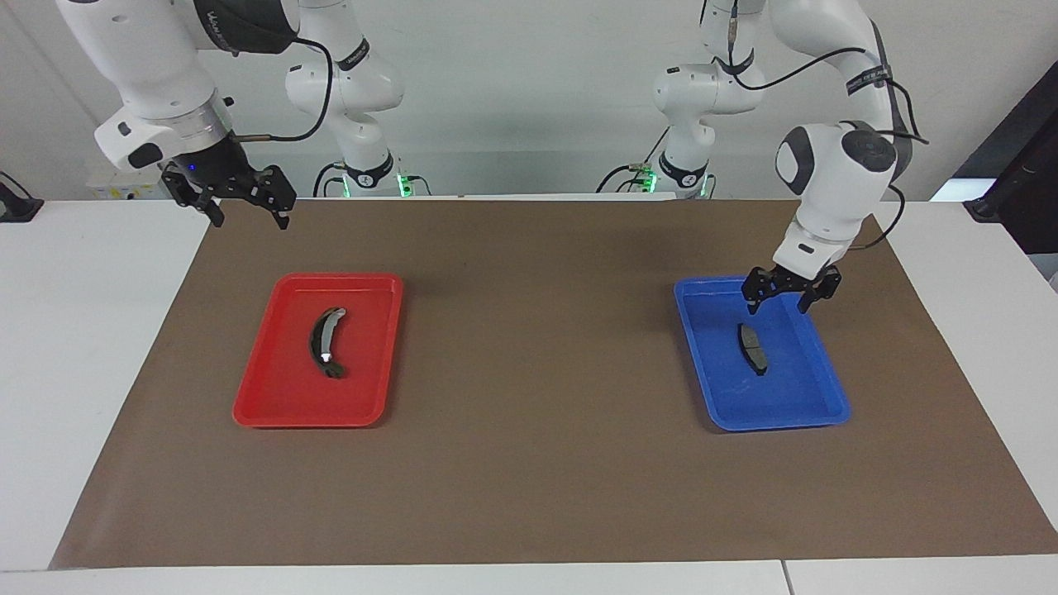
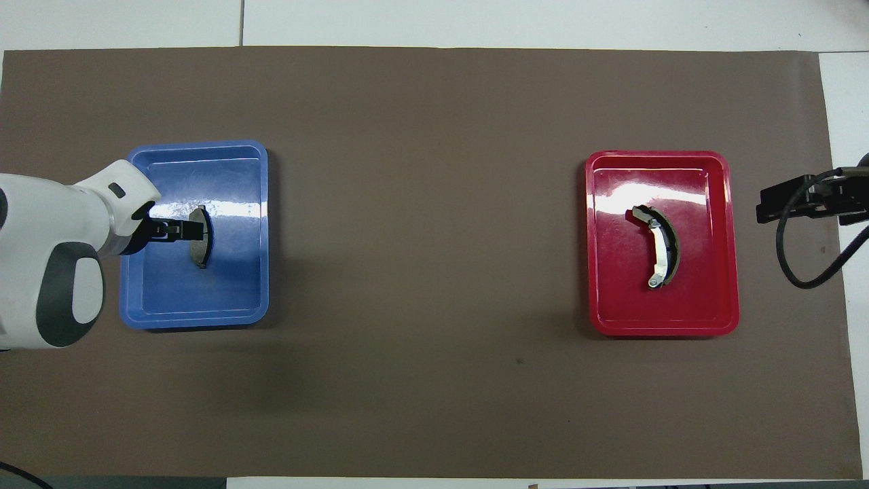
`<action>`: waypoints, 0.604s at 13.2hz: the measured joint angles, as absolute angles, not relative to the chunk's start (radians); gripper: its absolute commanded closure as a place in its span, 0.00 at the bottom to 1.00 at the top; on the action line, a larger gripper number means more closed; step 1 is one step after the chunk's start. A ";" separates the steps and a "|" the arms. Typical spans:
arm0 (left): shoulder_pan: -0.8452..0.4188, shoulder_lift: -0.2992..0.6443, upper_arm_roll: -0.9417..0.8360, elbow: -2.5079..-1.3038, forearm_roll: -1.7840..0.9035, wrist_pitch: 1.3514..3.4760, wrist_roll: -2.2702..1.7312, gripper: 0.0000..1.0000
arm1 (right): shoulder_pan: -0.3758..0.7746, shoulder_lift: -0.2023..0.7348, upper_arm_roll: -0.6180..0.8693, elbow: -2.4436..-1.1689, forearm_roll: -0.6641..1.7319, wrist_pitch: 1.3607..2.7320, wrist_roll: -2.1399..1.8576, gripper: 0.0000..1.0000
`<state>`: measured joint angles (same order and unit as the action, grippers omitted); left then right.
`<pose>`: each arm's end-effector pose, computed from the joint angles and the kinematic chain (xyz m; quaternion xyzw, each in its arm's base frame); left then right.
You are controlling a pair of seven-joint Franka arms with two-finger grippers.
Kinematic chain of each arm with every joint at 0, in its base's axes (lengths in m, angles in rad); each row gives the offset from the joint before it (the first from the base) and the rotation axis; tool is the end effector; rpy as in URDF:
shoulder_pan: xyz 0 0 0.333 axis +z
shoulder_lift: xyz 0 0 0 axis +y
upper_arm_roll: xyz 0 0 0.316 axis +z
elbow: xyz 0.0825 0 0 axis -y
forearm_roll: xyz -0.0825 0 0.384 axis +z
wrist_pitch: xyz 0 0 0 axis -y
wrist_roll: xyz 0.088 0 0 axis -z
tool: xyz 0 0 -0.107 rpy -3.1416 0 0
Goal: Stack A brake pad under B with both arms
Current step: 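Reach the left gripper into the blue tray and grasp the small pad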
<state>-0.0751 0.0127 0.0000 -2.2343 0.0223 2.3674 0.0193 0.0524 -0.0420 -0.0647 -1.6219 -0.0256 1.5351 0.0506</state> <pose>0.5364 -0.0401 0.3763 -0.9967 0.0546 -0.0604 0.0066 0.5370 -0.0102 0.6203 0.9992 -0.0315 -0.0222 0.0119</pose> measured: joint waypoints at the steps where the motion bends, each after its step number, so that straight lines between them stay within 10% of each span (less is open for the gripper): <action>1: -0.081 0.043 -0.001 -2.258 0.022 2.432 0.018 0.03 | 0.052 -0.042 -0.065 -1.622 -0.026 1.535 0.051 0.00; 5: -0.084 0.147 0.000 -2.300 0.022 2.591 -0.001 0.04 | 0.052 -0.042 -0.065 -1.622 -0.026 1.535 0.051 0.00; 8: -0.082 0.165 0.005 -2.302 0.020 2.610 -0.033 0.88 | 0.052 -0.042 -0.065 -1.622 -0.025 1.535 0.051 0.00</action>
<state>-0.0822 0.1645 0.0047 -2.3017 0.0203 2.6100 -0.0328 0.0524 -0.0420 -0.0647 -1.6219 -0.0255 1.5351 0.0506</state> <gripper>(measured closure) 0.075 0.000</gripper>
